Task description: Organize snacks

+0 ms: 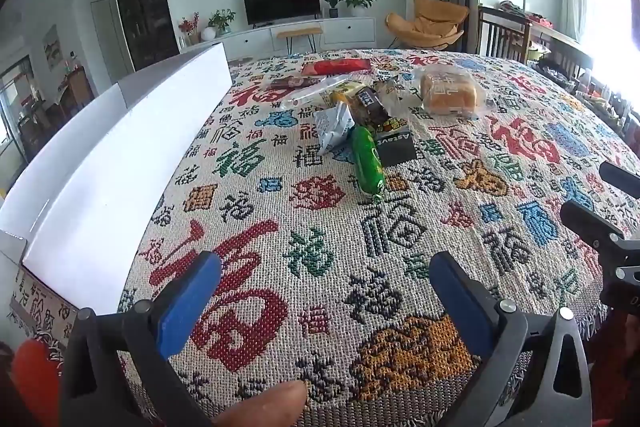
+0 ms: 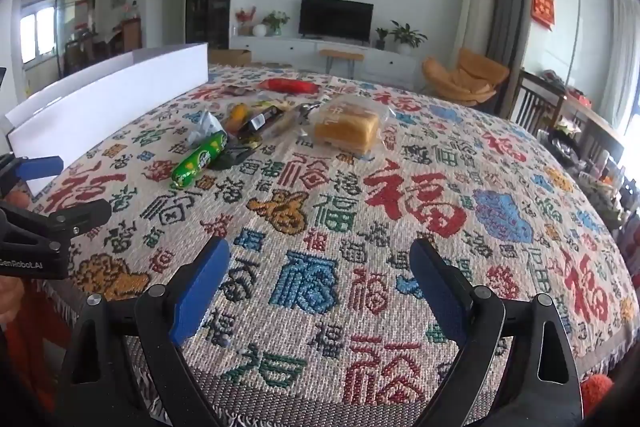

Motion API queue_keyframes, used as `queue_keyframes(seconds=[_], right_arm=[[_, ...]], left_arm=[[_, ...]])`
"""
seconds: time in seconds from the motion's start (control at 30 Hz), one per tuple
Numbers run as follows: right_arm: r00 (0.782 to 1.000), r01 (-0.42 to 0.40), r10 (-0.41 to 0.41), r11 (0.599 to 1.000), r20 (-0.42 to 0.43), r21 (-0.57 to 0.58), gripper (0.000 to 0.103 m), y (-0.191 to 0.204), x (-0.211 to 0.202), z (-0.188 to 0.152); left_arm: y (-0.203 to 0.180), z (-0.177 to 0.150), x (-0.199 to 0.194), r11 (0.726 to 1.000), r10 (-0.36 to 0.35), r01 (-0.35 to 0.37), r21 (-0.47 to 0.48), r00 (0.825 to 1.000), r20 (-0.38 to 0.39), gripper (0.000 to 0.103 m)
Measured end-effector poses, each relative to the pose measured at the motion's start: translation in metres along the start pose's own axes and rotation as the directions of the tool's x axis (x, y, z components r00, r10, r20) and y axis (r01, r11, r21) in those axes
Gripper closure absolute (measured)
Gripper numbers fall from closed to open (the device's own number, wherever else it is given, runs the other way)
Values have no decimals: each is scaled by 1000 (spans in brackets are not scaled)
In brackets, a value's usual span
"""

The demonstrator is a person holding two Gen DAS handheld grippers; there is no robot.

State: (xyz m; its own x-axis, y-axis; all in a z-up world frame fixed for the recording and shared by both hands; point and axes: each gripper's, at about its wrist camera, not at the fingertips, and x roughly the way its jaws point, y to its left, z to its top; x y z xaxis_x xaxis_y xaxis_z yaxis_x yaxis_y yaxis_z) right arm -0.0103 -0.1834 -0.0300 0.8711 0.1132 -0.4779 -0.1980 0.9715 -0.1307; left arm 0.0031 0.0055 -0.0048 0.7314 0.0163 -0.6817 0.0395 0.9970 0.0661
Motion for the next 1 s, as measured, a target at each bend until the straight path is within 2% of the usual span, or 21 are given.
queue_keyframes(seconds=[1.0], right_arm=[[1000,6,-6,1000,2,-1,9,0,2,-2]], left_arm=[[0,-4,7,1000,11,-11,5,1000,-16,0]])
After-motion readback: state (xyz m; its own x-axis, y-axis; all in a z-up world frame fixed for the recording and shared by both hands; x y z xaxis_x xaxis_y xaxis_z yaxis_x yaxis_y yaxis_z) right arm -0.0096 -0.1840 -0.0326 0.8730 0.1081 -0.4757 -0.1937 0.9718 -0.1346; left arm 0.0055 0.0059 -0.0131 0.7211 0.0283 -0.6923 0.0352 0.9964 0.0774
